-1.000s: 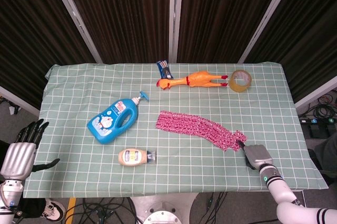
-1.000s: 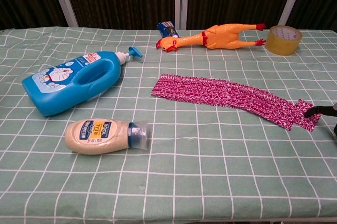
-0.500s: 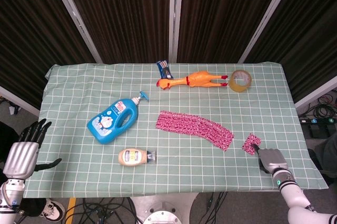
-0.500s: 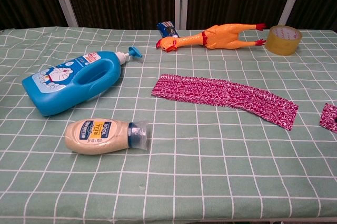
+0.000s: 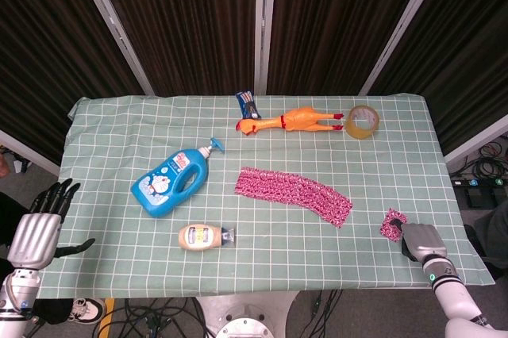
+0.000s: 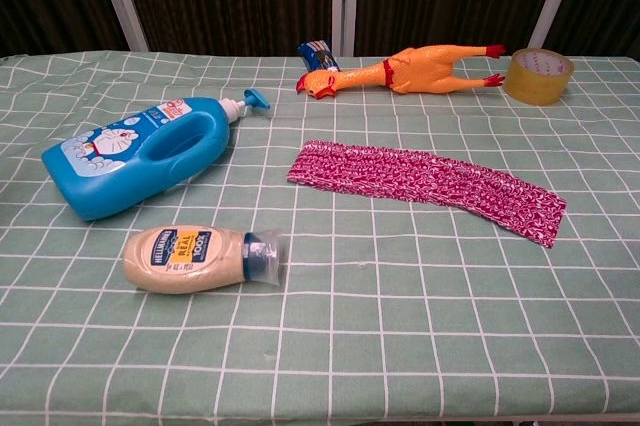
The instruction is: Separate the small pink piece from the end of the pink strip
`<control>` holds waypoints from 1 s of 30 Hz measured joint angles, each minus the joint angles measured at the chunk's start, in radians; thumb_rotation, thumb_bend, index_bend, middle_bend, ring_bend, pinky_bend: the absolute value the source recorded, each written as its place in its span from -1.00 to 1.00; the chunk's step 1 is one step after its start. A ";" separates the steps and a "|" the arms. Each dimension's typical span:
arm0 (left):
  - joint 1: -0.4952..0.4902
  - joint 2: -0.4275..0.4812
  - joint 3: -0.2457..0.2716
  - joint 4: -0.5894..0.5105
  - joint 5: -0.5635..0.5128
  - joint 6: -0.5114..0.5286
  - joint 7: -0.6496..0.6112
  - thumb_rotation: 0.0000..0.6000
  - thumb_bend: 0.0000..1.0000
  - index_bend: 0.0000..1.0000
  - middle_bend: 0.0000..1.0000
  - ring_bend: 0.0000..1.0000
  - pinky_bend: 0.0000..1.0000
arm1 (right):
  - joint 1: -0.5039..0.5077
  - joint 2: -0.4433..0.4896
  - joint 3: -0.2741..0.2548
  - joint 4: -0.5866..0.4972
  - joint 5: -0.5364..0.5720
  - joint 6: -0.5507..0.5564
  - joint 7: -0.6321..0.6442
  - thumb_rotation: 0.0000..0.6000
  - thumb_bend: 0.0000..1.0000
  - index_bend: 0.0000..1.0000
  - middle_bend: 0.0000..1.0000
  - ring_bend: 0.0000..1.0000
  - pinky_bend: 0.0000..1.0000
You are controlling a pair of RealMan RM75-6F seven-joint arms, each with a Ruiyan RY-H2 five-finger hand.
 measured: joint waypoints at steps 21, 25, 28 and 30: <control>0.010 0.003 0.000 0.036 -0.022 0.001 -0.044 0.62 -0.89 -0.91 -1.00 -1.00 -0.76 | 0.078 -0.132 0.081 -0.023 0.009 -0.010 -0.110 1.00 1.00 -0.70 0.96 0.71 0.51; 0.010 0.000 0.000 0.044 -0.022 0.001 -0.053 0.63 -0.89 -0.91 -1.00 -1.00 -0.76 | 0.095 -0.148 0.079 -0.015 0.045 -0.012 -0.134 1.00 1.00 -0.70 0.96 0.71 0.51; 0.012 -0.002 0.000 0.049 -0.023 0.002 -0.057 0.63 -0.89 -0.91 -1.00 -1.00 -0.76 | 0.103 -0.155 0.079 -0.008 0.061 -0.013 -0.141 1.00 1.00 -0.70 0.96 0.71 0.51; 0.013 -0.003 0.000 0.051 -0.025 0.003 -0.061 0.63 -0.89 -0.91 -1.00 -1.00 -0.76 | 0.107 -0.157 0.078 -0.005 0.071 -0.014 -0.146 1.00 1.00 -0.70 0.96 0.71 0.51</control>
